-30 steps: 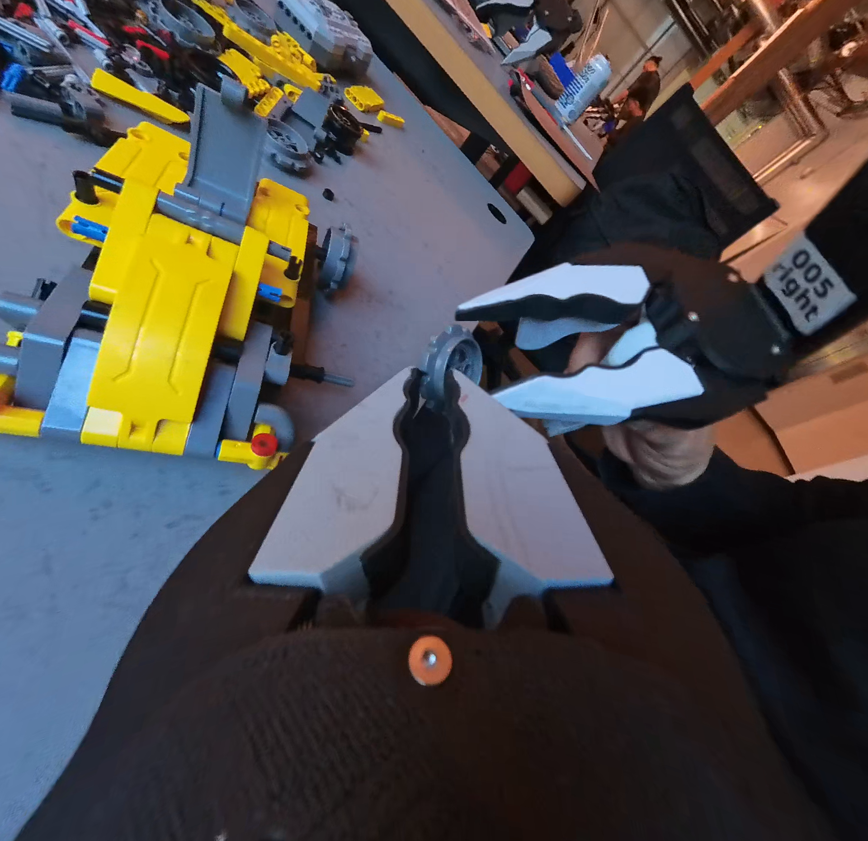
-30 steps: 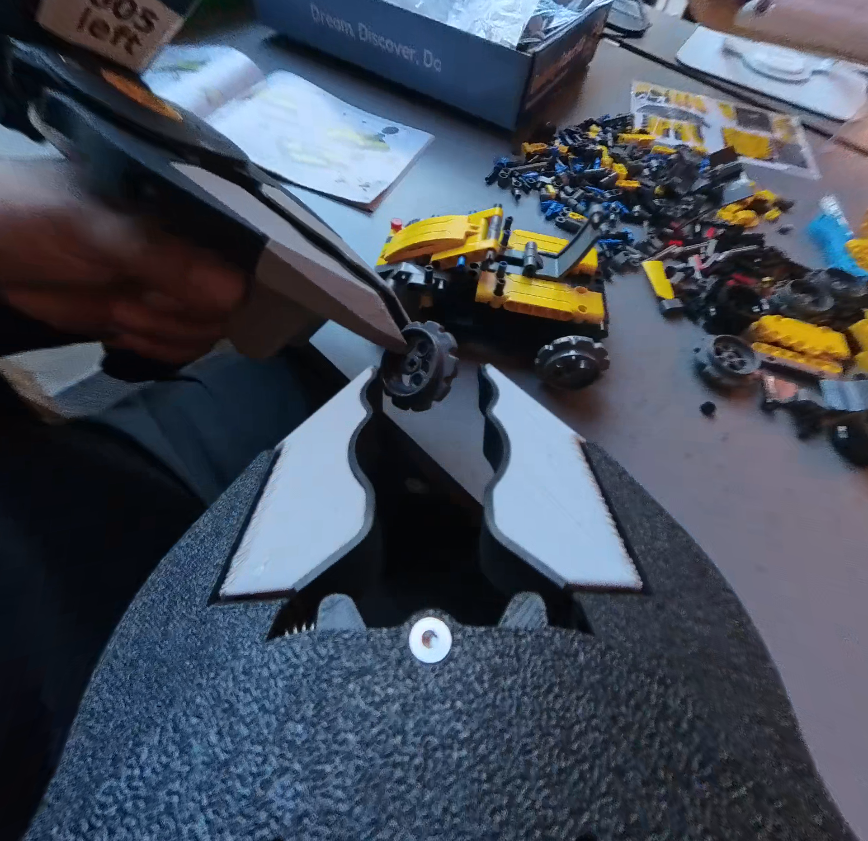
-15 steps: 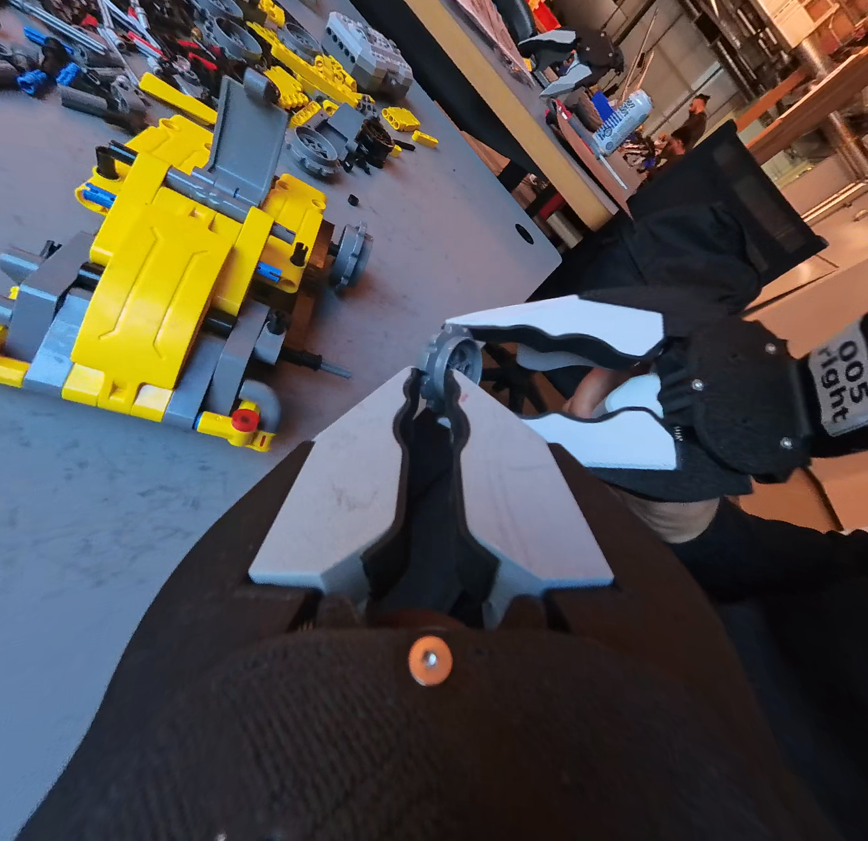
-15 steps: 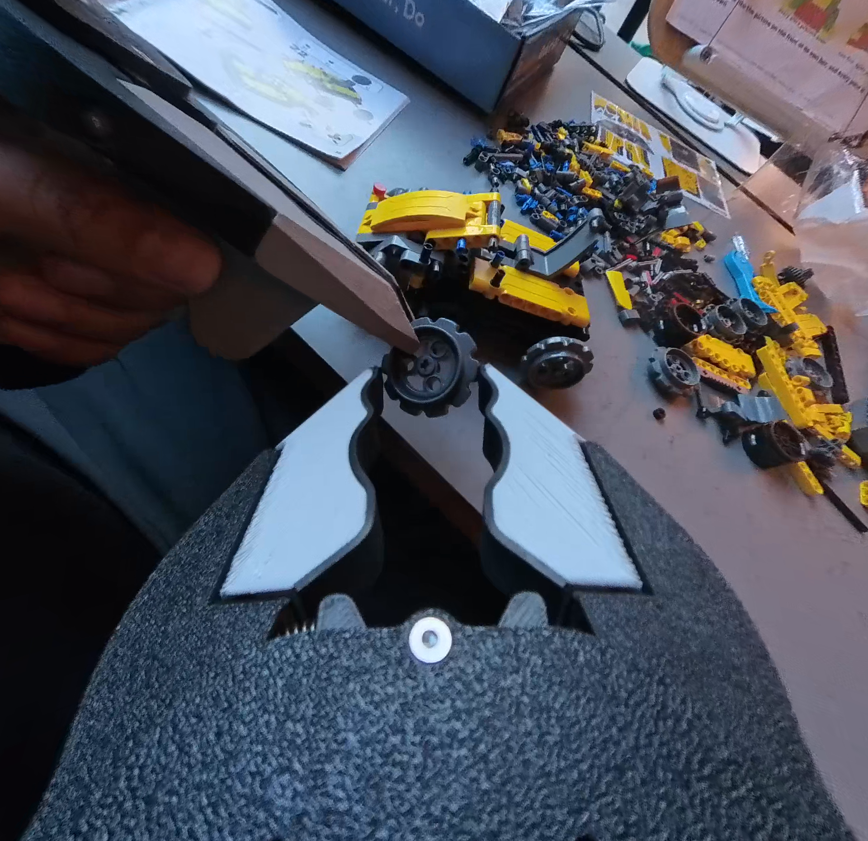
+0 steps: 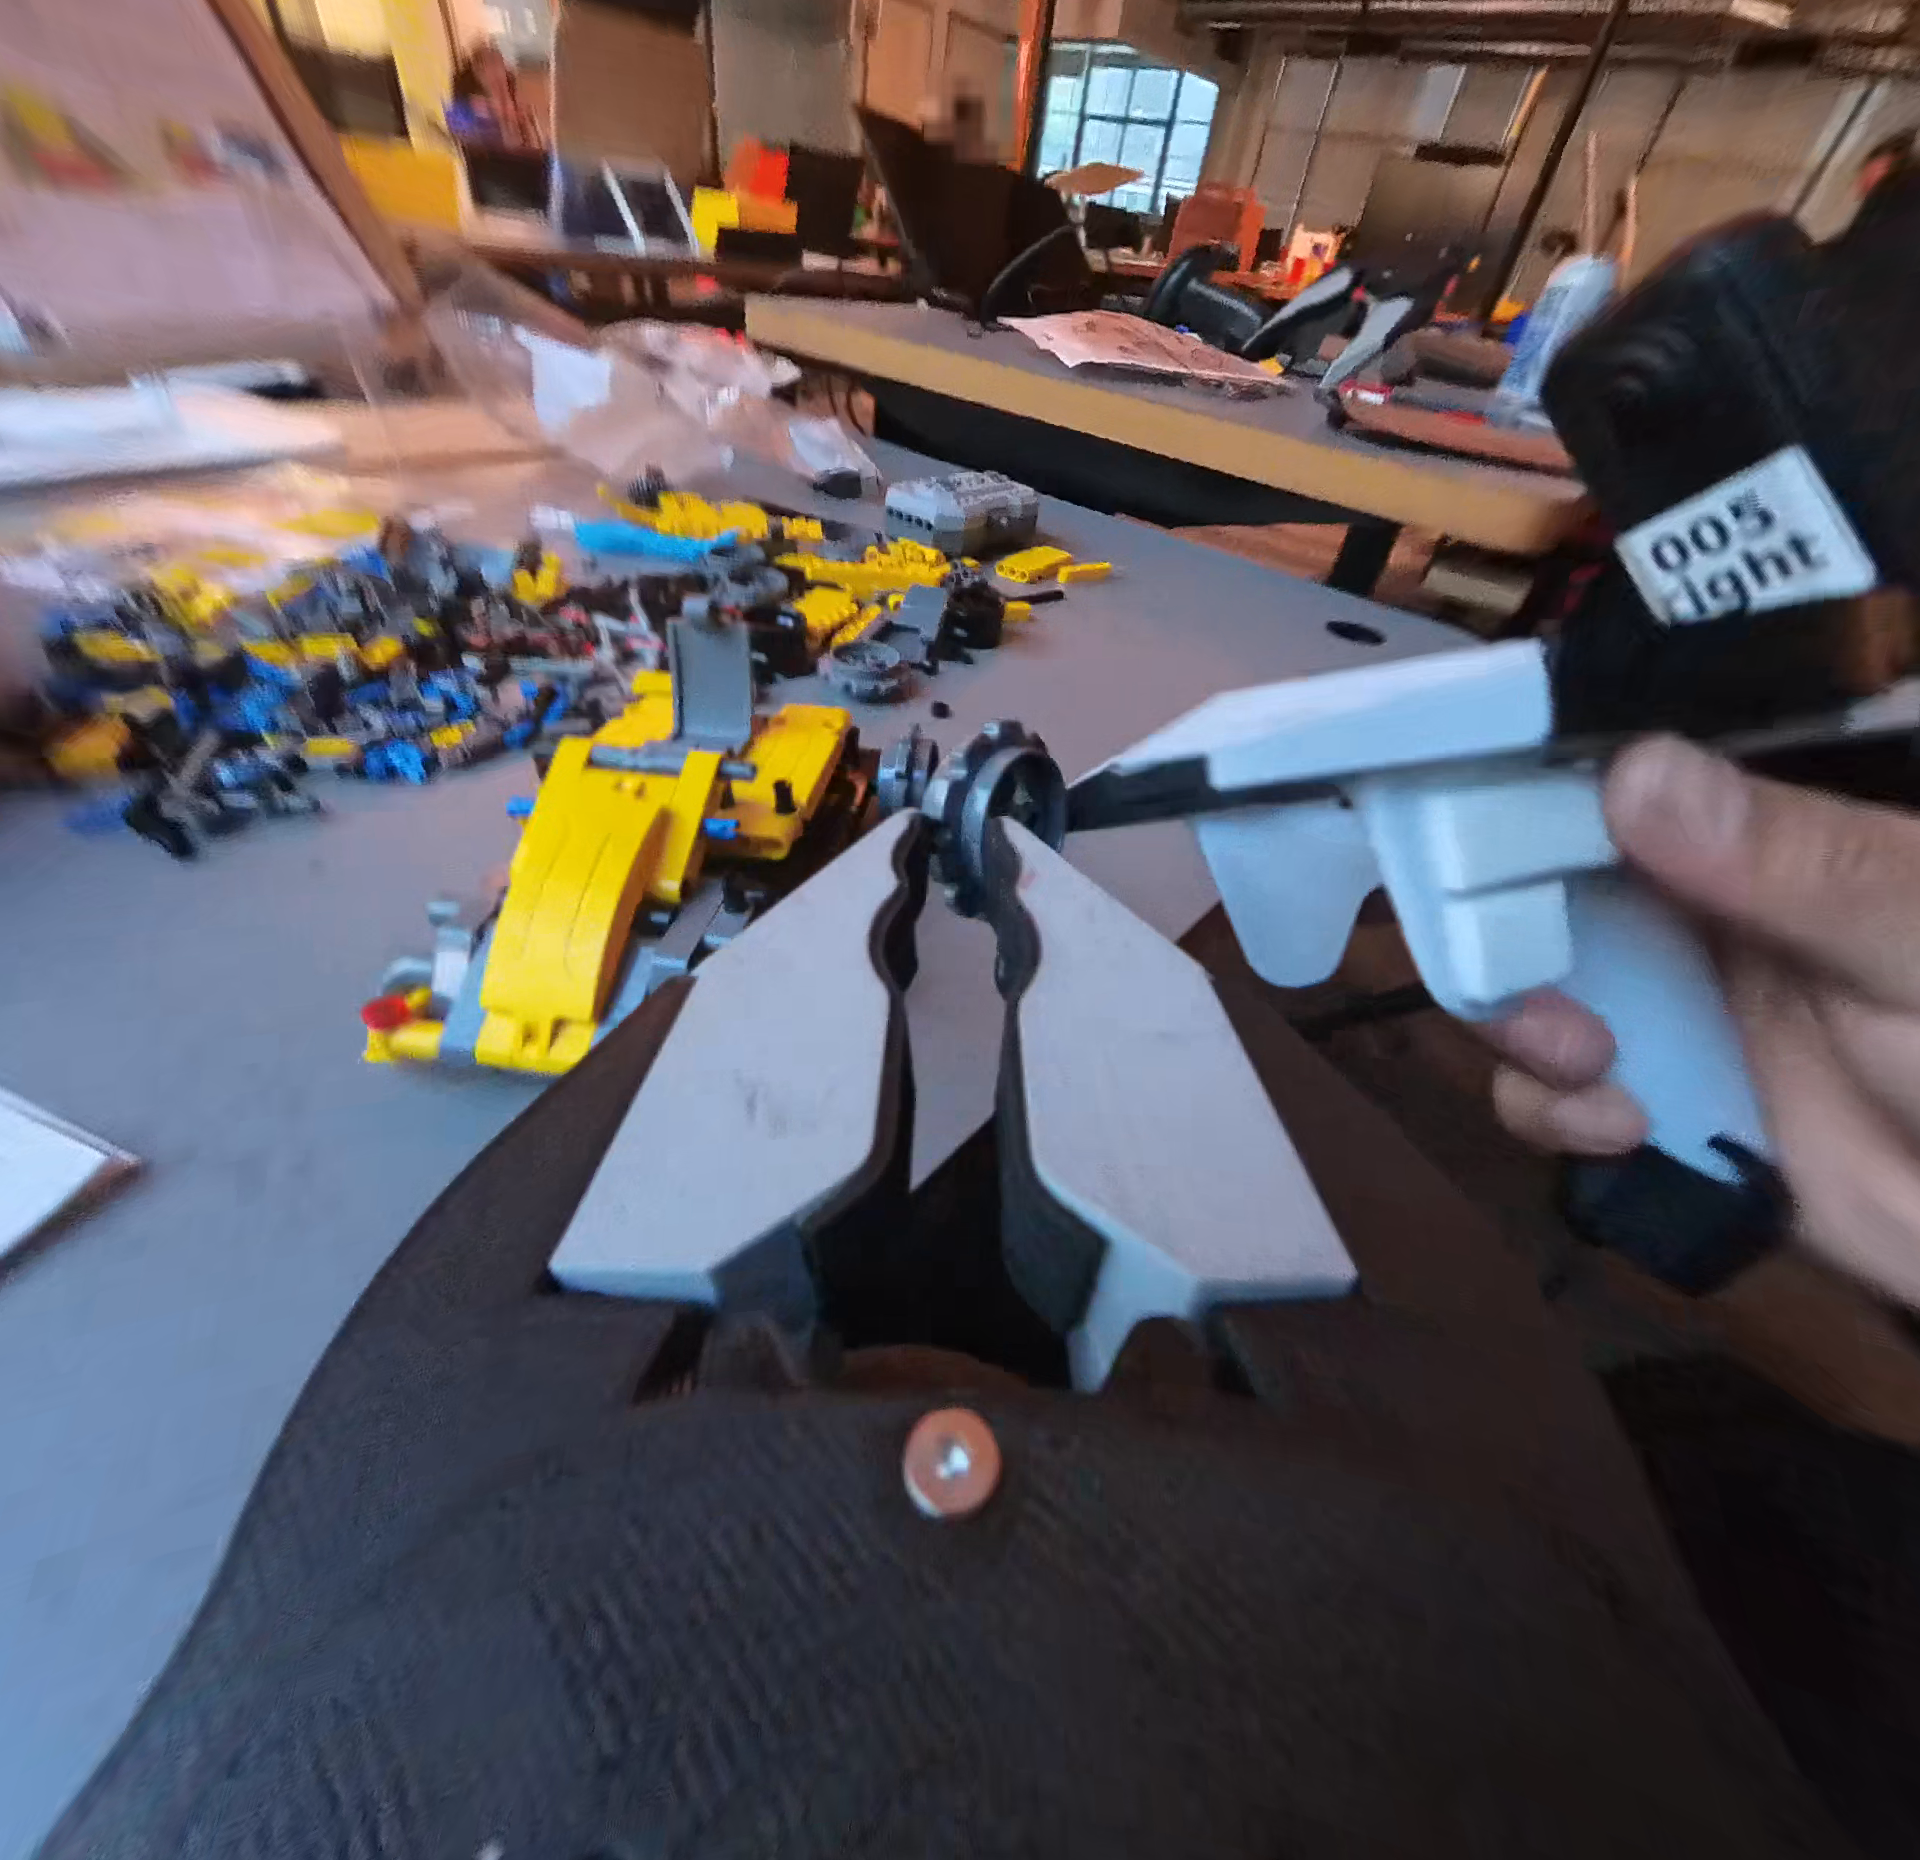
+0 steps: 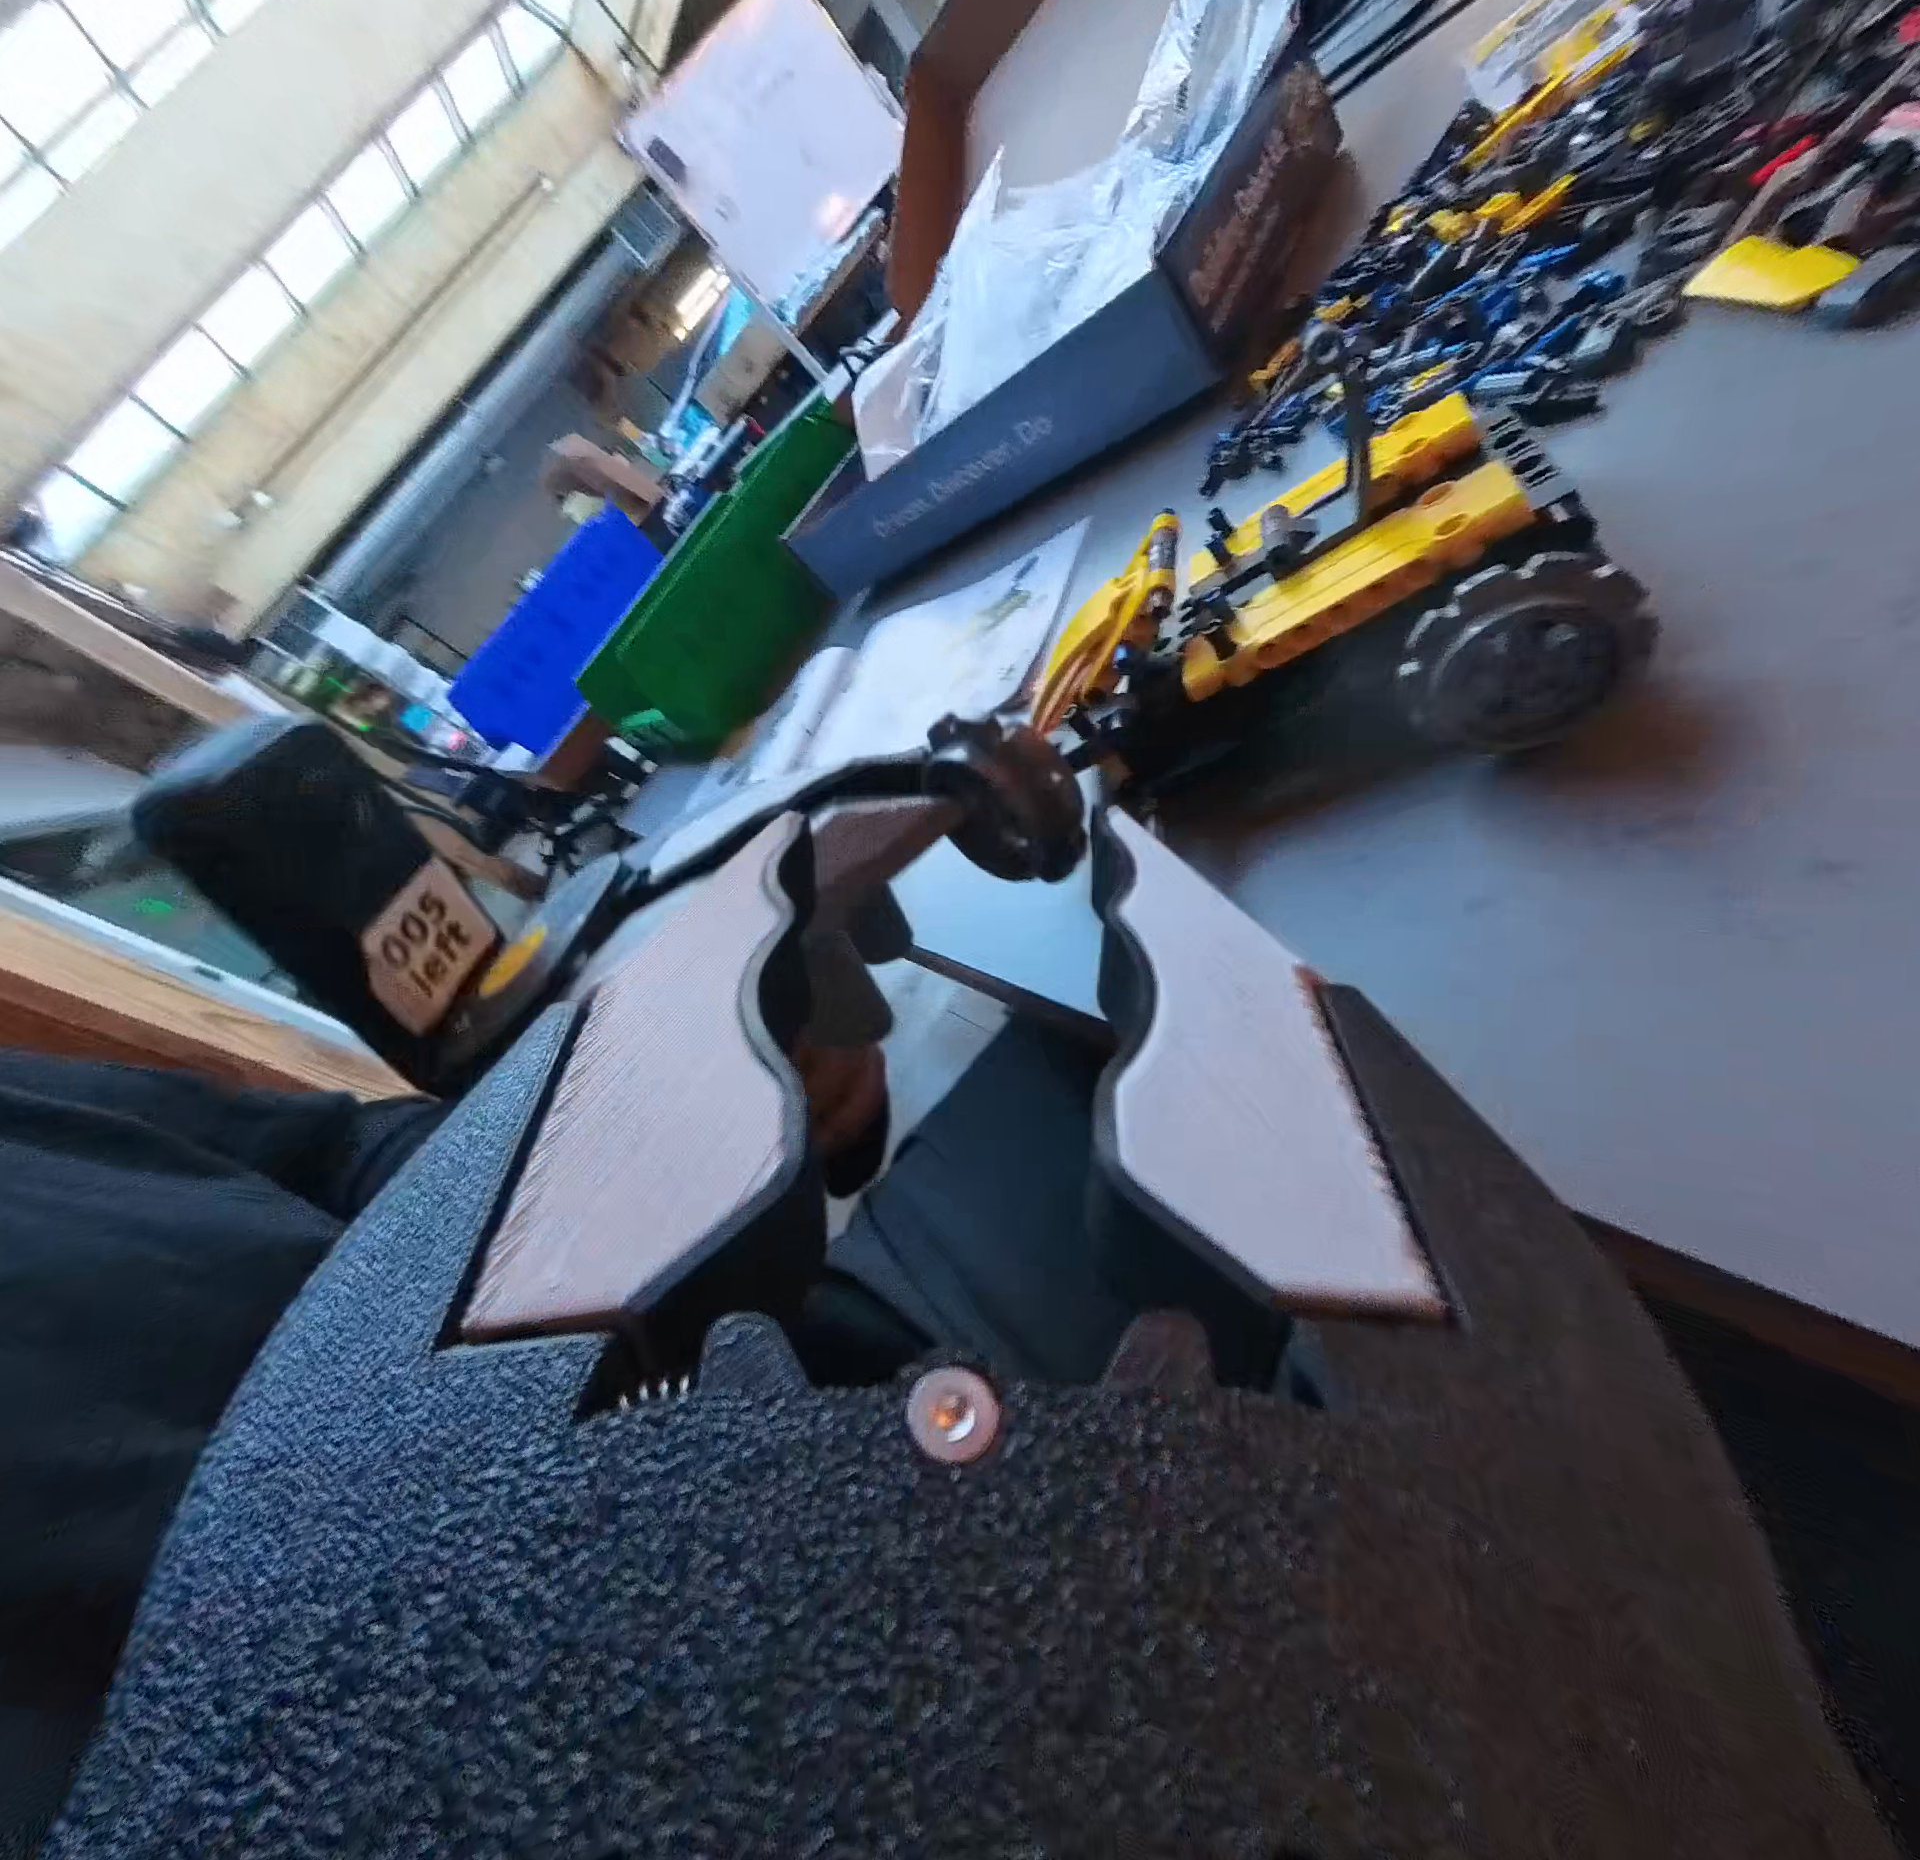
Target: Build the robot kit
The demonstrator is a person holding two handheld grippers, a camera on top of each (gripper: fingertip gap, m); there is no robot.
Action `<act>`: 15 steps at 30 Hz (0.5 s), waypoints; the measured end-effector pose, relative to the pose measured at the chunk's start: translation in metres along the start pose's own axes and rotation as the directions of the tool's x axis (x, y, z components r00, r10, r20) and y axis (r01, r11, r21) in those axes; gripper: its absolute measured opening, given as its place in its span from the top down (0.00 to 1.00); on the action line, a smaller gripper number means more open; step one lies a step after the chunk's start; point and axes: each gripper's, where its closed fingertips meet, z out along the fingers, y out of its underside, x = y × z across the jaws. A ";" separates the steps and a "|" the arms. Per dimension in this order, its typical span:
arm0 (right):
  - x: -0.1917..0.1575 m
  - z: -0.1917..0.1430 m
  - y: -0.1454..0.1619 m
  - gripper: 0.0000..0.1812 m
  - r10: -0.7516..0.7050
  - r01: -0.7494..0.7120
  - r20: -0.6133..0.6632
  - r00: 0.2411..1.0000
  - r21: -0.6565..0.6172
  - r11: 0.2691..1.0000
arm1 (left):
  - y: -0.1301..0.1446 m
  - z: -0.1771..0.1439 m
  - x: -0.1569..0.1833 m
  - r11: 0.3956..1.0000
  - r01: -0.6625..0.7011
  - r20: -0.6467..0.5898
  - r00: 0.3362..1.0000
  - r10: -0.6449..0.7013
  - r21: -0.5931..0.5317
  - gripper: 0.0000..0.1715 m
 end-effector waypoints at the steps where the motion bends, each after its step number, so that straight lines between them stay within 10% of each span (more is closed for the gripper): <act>1: 0.000 0.003 0.001 0.71 0.018 -0.018 0.006 1.000 -0.001 1.000 | -0.001 -0.001 0.004 0.998 -0.061 0.009 0.998 0.061 0.016 0.96; 15: -0.015 0.000 -0.015 0.77 0.159 -0.180 0.175 0.972 0.112 0.977 | -0.023 -0.011 0.021 0.848 -0.513 0.188 0.853 0.486 0.134 0.96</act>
